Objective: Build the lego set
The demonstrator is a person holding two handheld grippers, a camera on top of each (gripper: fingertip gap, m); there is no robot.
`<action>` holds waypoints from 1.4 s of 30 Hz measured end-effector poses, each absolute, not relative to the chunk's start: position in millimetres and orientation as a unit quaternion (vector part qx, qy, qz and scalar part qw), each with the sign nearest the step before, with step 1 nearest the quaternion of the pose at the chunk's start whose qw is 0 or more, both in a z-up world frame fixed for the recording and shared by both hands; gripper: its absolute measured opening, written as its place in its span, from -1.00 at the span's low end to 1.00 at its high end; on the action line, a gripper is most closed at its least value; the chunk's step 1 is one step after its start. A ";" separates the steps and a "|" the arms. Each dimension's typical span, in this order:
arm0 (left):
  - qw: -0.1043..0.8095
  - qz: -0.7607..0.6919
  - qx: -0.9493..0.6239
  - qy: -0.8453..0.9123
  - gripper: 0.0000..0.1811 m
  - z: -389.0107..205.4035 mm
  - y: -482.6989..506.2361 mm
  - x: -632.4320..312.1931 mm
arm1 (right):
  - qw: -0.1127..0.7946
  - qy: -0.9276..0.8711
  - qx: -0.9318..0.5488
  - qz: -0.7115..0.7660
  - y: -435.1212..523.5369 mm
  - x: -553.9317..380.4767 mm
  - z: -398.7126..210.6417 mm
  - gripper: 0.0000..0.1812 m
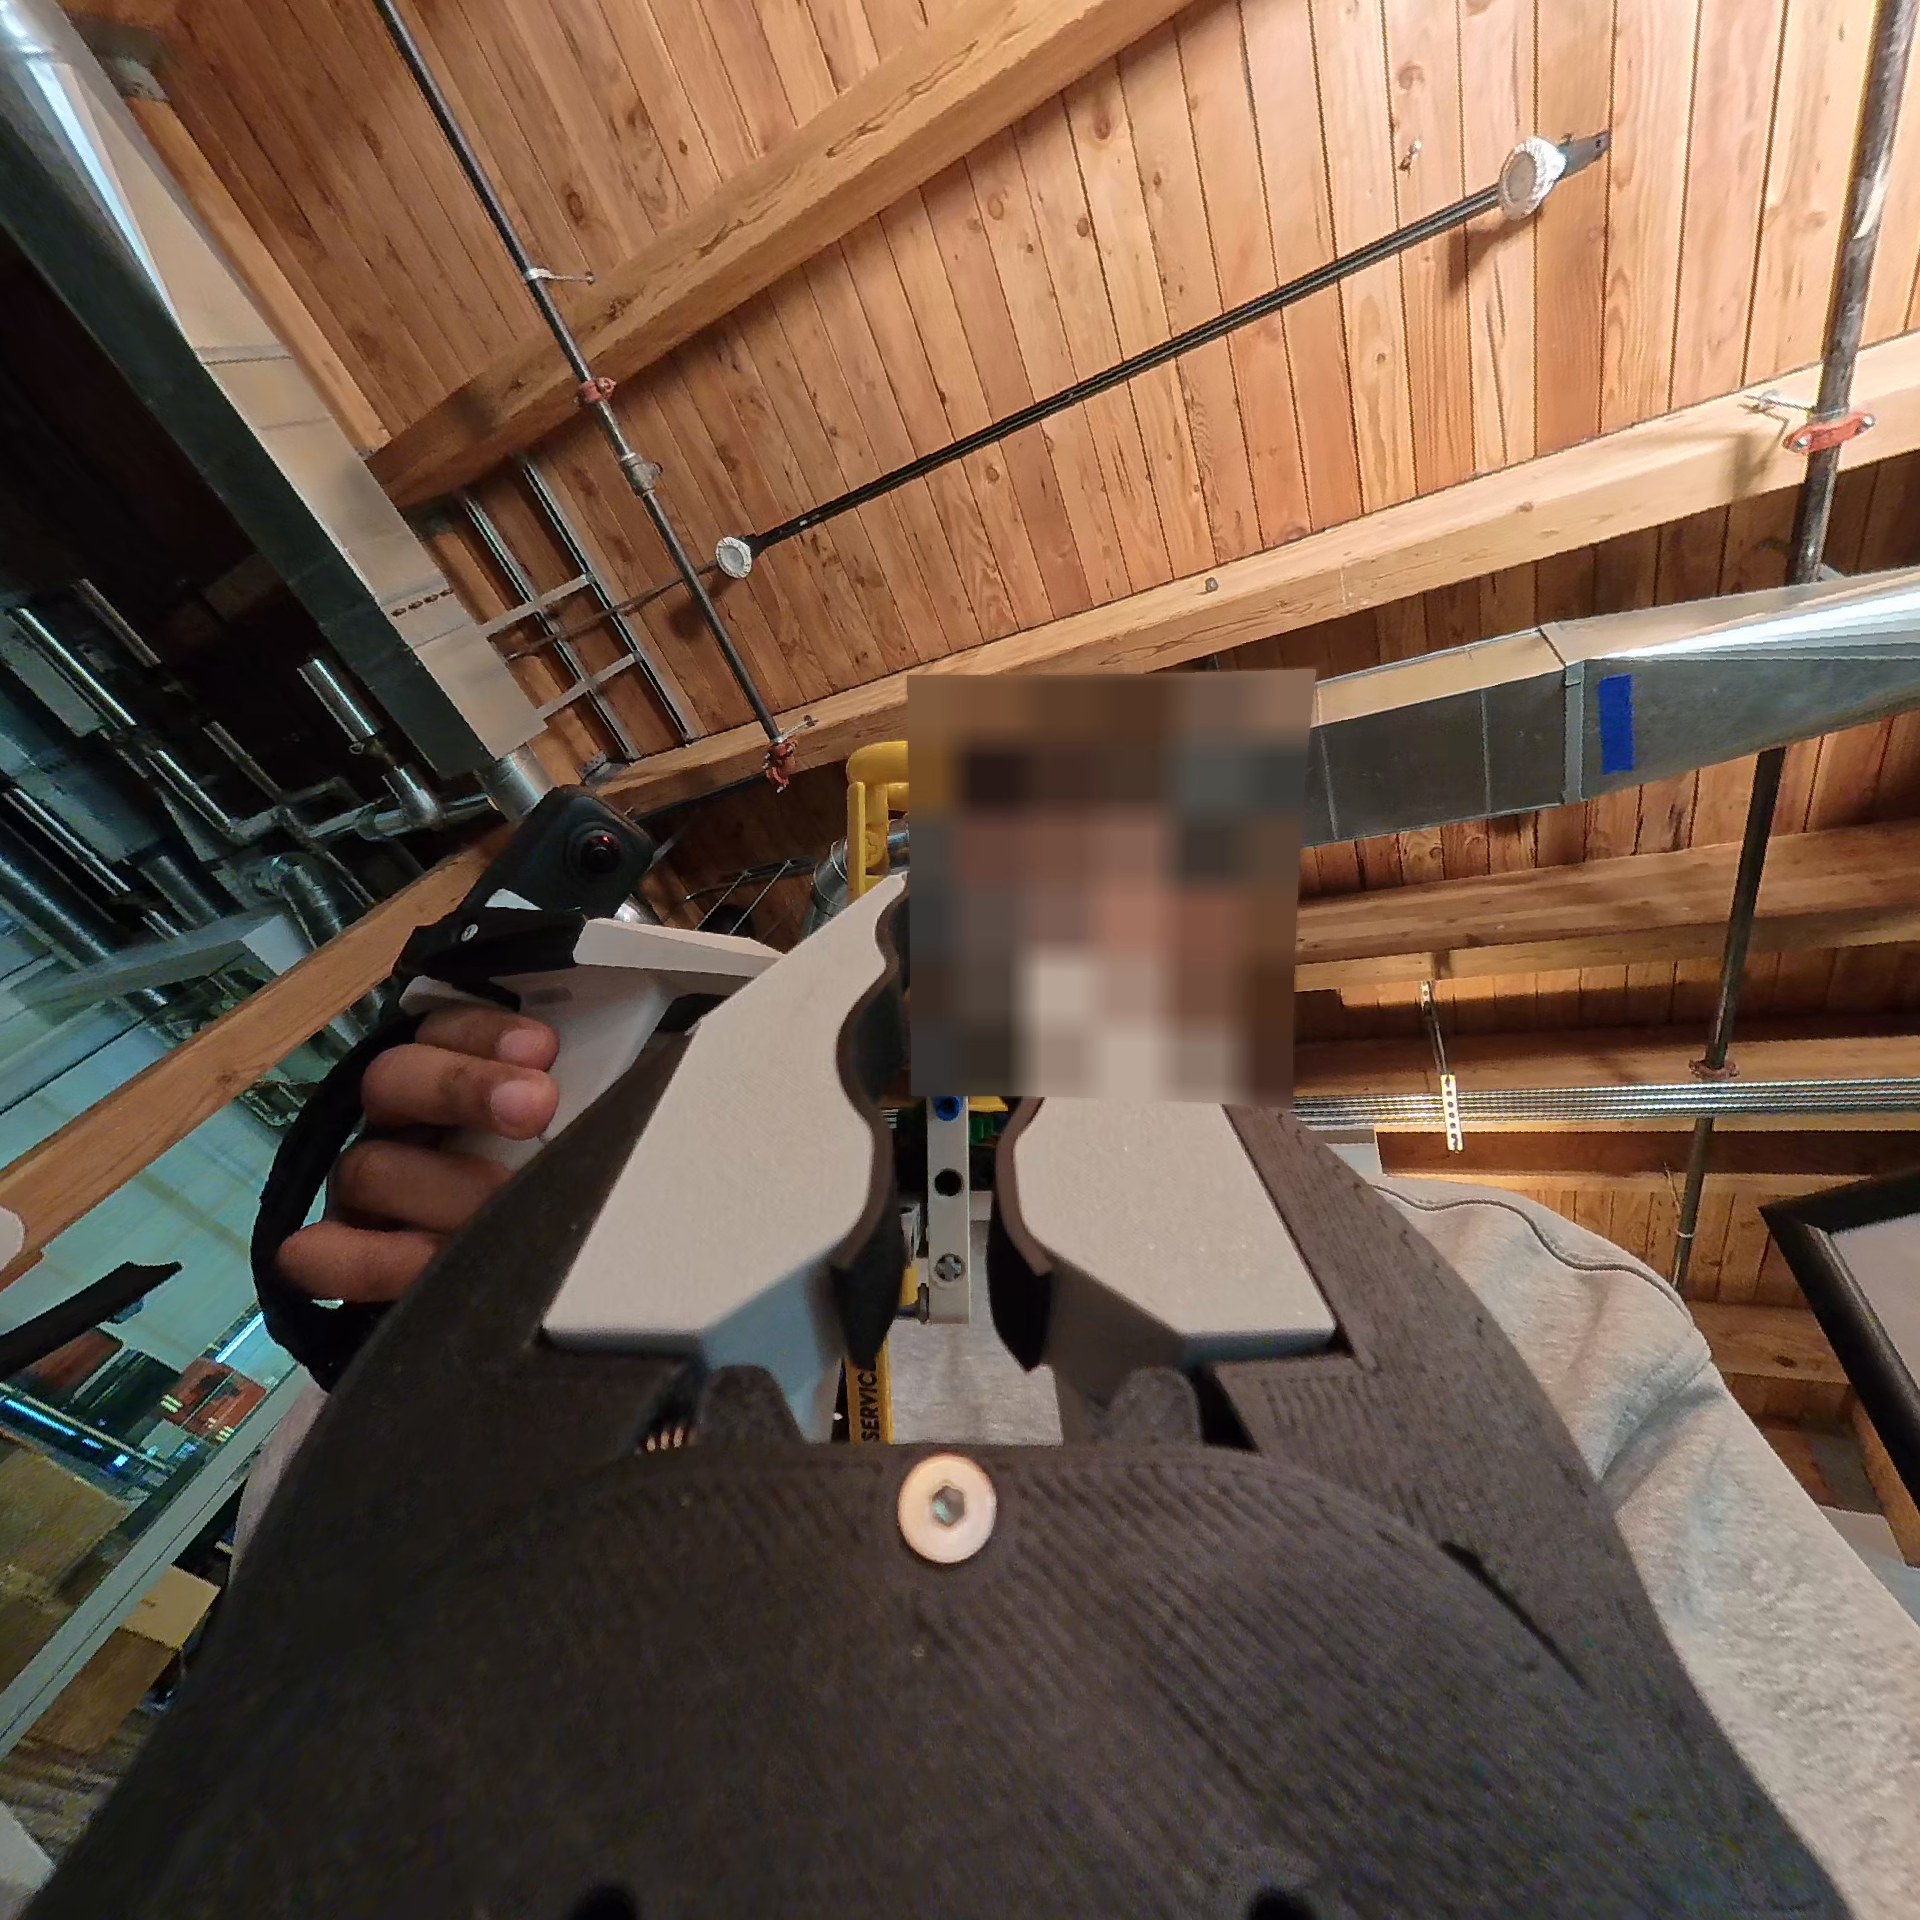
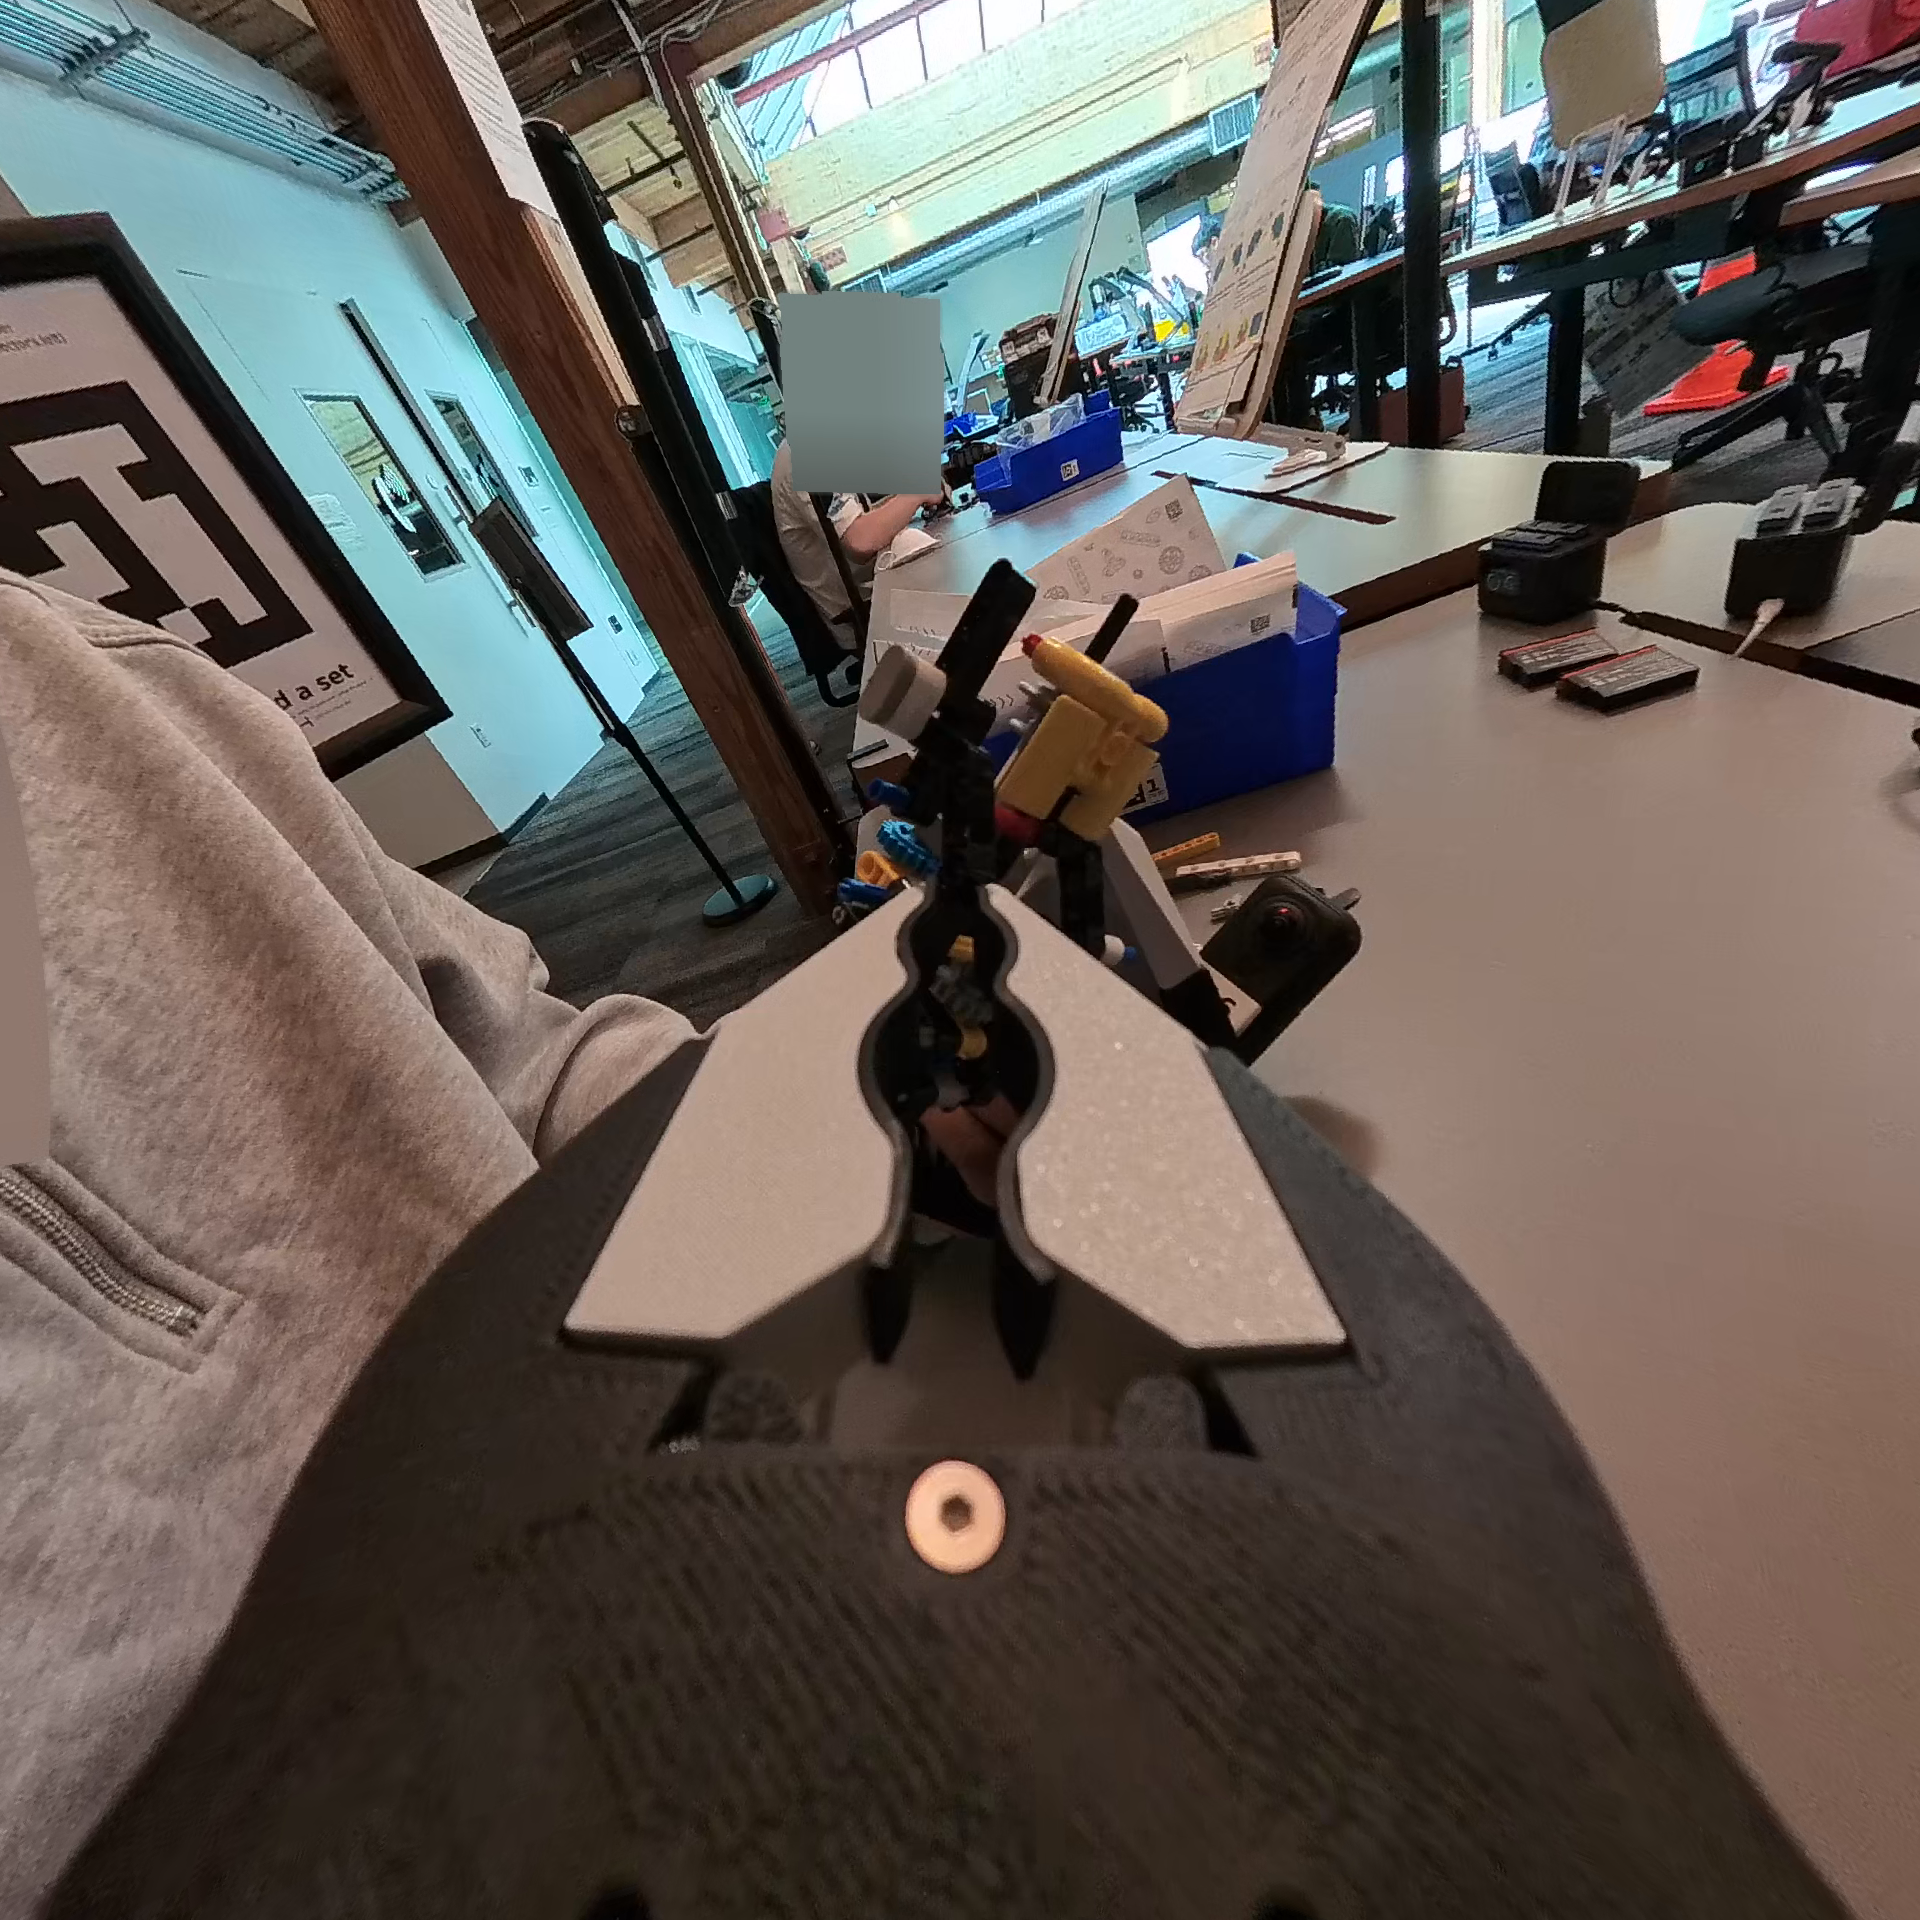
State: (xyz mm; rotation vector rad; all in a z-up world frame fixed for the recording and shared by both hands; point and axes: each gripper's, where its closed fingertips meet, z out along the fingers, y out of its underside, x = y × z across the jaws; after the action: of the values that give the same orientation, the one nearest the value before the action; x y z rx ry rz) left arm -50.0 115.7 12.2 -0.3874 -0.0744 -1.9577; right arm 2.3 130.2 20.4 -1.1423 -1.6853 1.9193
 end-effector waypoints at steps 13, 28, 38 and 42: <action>0.541 -0.824 -0.163 -0.031 -0.95 12.3 115.6 -50.2 | 0.171 -0.592 -0.402 0.677 130.1 2.2 20.5 -0.96; 0.541 -0.825 -0.162 -0.031 -0.95 12.3 115.6 -50.5 | 0.170 -0.591 -0.402 0.678 130.2 2.1 20.6 -0.96; 0.541 -0.825 -0.162 -0.030 -0.95 12.3 115.3 -50.2 | 0.164 -0.588 -0.402 0.682 130.7 2.1 20.3 -0.96; 0.541 -0.825 -0.162 -0.029 -0.95 12.4 115.2 -50.1 | 0.159 -0.585 -0.402 0.686 130.8 2.0 20.3 -0.96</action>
State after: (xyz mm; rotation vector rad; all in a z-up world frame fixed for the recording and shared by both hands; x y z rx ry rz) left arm -50.1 115.2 12.4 -0.3857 -0.0698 -1.9602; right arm 2.0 130.8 20.3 -1.1492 -1.6715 1.9610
